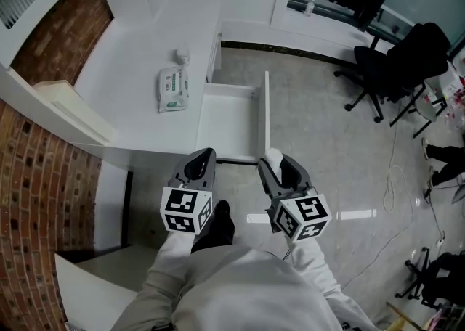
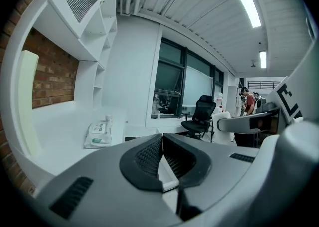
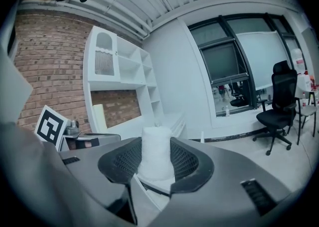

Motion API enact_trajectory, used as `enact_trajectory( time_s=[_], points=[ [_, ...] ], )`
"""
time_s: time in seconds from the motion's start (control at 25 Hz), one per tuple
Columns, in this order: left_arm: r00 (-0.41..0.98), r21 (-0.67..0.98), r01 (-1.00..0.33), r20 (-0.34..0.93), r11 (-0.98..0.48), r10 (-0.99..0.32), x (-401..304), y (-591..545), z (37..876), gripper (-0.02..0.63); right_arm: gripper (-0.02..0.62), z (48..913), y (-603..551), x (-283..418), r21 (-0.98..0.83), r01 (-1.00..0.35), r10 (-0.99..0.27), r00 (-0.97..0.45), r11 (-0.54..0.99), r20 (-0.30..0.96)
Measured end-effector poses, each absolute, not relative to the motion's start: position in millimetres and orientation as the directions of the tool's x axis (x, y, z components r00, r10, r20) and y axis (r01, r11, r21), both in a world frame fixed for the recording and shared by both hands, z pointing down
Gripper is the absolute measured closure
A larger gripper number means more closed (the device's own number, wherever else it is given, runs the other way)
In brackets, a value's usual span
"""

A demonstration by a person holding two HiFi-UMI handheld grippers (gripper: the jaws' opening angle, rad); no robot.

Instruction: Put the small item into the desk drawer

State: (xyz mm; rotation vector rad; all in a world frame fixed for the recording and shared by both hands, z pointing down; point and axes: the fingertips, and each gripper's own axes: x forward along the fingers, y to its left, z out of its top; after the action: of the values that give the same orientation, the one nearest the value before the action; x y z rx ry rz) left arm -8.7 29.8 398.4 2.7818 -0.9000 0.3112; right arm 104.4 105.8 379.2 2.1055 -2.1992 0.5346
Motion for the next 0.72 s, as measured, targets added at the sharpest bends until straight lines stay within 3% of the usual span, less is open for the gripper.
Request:
enact_trajectory(
  time_s=[0.72],
  points=[
    [0.8, 0.146, -0.586, 0.259, -0.797, -0.54, -14.6, -78.4, 409.7, 0.586, 0.405, 392.7, 2.2, 102.7, -0.23, -0.973, -0.952, -0.051, -0.021, 0.301]
  ],
)
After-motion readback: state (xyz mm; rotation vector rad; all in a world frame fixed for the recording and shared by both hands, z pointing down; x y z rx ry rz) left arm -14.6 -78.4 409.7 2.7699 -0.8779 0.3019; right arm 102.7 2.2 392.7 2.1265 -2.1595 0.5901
